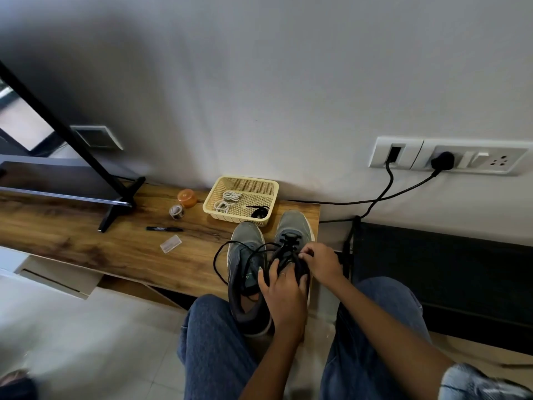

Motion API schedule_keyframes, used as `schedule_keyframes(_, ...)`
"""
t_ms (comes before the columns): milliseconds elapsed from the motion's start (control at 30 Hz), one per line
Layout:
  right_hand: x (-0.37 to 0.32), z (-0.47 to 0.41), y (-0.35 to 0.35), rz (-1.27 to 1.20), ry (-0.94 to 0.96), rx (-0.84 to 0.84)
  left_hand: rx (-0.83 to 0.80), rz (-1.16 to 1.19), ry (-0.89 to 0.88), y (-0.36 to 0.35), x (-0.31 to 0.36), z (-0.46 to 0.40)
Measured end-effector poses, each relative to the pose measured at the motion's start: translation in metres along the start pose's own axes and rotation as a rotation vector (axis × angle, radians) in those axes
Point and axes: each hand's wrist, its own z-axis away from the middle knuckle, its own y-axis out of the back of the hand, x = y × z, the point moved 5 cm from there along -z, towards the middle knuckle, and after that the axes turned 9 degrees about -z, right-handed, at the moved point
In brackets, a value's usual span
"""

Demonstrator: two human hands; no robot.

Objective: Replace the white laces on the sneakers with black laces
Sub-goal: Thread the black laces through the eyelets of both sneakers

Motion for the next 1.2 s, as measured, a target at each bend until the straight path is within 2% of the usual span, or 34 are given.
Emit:
schedule_keyframes(100, 0.004, 0.004, 0.005, -0.227, -0.052, -0.044, 0.012, 0.018, 0.031, 0.001, 0.001, -0.001)
schedule_keyframes(233, 0.013, 0.016, 0.020, -0.672, -0.242, -0.163, 0.042, 0.035, 0.061, 0.002, -0.002, -0.001)
schedule_keyframes(333, 0.017, 0.024, 0.035, -0.838, -0.341, -0.264, 0.046, 0.051, 0.072, 0.001, -0.002, -0.001)
schedule_keyframes(467, 0.005, 0.030, 0.060, -0.893, -0.289, -0.295, 0.043, 0.053, 0.073, 0.002, -0.003, -0.002)
schedule_keyframes(633, -0.020, 0.034, 0.102, -1.078, -0.153, -0.317, 0.046, 0.046, 0.075, 0.002, -0.003, -0.002)
schedule_keyframes(800, -0.030, 0.035, 0.125, -1.098, -0.041, -0.370, 0.063, 0.046, 0.056, 0.005, -0.002, -0.001)
schedule_keyframes(900, -0.033, 0.037, 0.117, -0.970, -0.103, -0.404, 0.051, 0.026, 0.051, 0.006, -0.002, -0.003)
schedule_keyframes(1067, -0.007, 0.023, 0.088, -0.100, -0.148, -0.278, 0.081, 0.020, 0.035, 0.006, -0.002, -0.002)
schedule_keyframes(1200, -0.014, 0.023, 0.055, 0.186, -0.097, -0.265, 0.089, 0.012, 0.026, 0.004, -0.003, -0.002)
